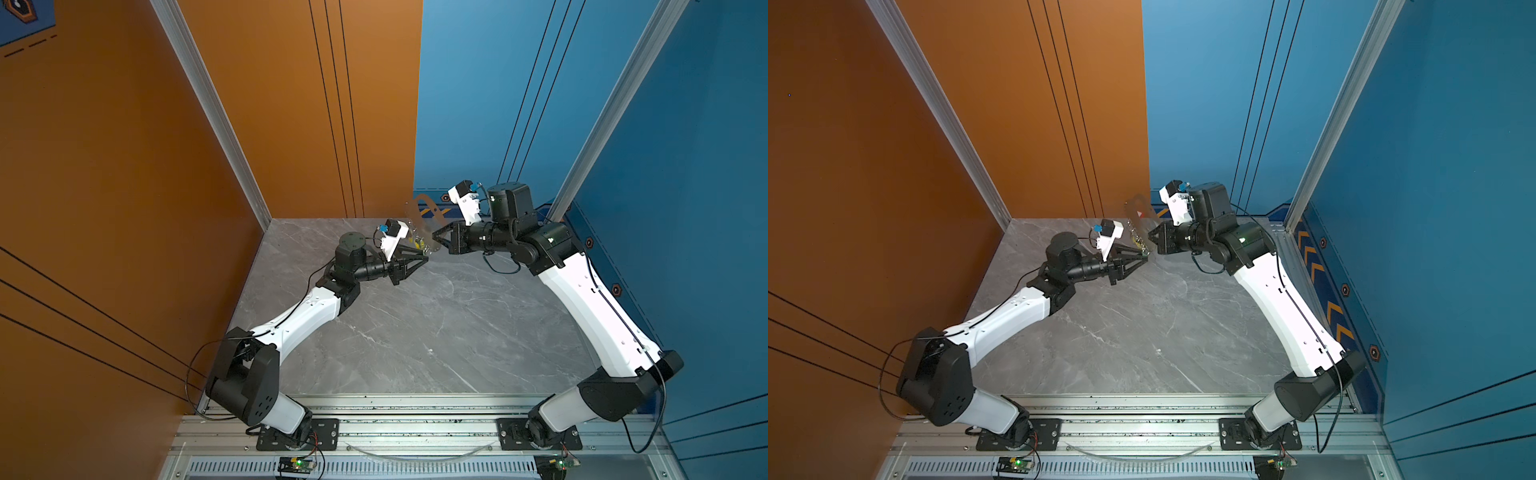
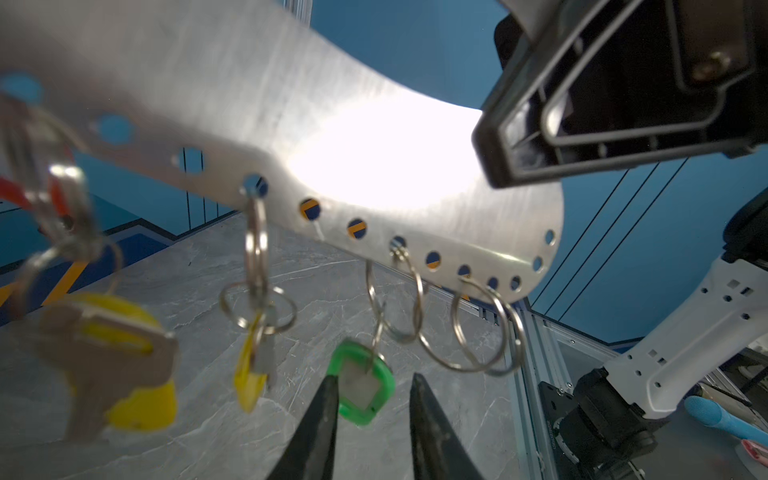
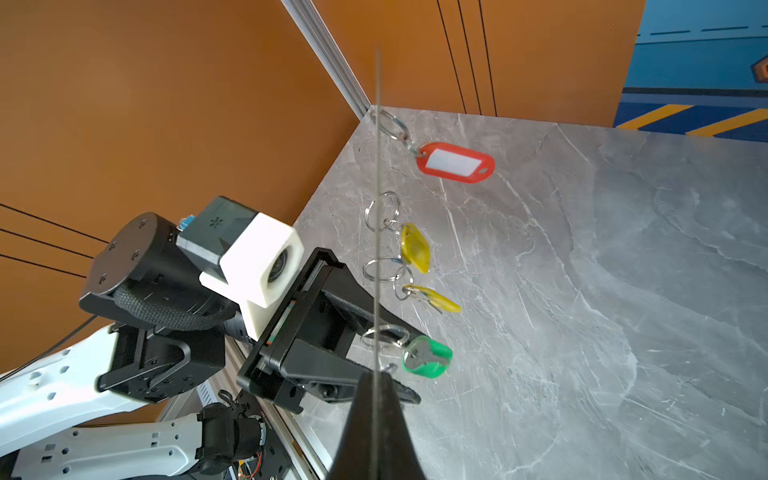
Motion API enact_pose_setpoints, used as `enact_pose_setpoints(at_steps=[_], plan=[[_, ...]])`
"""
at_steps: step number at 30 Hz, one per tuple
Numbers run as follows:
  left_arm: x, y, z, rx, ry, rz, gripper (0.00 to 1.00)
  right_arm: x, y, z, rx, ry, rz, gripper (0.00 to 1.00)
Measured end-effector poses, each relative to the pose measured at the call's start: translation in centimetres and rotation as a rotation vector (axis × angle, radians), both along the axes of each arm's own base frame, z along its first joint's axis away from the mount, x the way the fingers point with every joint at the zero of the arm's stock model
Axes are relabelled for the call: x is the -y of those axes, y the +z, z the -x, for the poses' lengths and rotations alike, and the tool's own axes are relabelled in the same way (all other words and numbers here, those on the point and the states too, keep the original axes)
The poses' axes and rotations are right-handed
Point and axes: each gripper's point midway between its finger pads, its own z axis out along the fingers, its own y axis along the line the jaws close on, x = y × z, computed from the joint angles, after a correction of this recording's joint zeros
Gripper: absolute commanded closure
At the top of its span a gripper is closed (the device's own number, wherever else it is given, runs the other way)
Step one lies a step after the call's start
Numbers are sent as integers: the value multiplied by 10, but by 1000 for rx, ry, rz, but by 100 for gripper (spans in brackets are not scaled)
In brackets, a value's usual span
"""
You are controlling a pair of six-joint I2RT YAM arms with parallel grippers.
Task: Remove the keys from the keyring
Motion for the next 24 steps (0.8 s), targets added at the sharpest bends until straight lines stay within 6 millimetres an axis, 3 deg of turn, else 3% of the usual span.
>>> enact_pose_setpoints(at_steps=[2,12,24], plan=[[0,3,1,14,-5,5,79,0,0,-1,-2,0,2,100],[1,12,1,62,-9,25,80,-3,-2,-7,-6,-3,6,100],[5,1,-8,34,-8,18,76,1,4,-12,-2,-8,-8,100]])
